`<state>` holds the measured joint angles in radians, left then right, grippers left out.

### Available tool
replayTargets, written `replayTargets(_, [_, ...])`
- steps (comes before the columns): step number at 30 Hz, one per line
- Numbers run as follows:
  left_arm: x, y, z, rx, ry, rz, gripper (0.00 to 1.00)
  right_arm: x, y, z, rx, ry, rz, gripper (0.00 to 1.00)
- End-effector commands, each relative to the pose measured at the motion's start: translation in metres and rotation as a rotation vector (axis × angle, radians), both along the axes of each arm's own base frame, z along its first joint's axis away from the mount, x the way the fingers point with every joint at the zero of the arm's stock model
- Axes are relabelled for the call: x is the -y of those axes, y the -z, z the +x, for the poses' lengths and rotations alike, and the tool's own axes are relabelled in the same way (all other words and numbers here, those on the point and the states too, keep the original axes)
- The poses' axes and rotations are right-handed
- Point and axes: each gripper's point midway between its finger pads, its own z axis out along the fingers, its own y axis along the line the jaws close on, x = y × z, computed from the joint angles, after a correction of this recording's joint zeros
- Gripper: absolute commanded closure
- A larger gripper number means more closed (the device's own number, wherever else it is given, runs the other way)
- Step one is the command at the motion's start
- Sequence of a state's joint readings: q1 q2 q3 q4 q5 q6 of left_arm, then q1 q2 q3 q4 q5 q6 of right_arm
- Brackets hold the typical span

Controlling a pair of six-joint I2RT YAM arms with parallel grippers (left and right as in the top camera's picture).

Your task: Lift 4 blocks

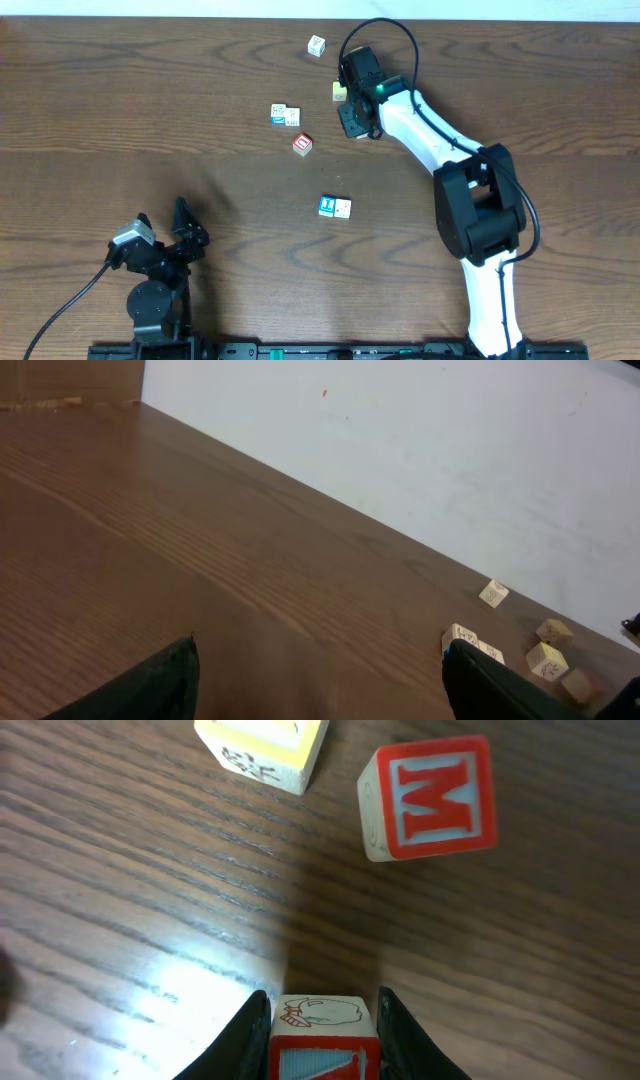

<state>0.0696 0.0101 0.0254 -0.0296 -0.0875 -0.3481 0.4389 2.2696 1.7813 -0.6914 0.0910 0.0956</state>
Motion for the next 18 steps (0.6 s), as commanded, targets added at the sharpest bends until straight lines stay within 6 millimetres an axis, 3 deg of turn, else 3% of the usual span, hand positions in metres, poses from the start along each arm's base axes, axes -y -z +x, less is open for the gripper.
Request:
replayTargets(1, [-0.001, 0.018, -0.001, -0.051, -0.006, -0.01, 0.21, -0.003, -0.054, 0.005, 0.092, 0.049, 0.035, 0.79])
replayTargets(6, [-0.001, 0.018, -0.001, -0.051, -0.007, -0.01, 0.21, 0.008, -0.074, -0.013, 0.055, 0.095, 0.031, 0.85])
replayTargets(12, [-0.001, 0.018, -0.001, -0.051, -0.006, -0.01, 0.21, 0.037, -0.074, -0.049, -0.059, 0.234, -0.056, 0.98])
replayTargets(18, [-0.001, 0.018, -0.001, -0.051, -0.006, -0.01, 0.22, 0.061, -0.079, -0.092, -0.185, 0.341, -0.151, 0.99])
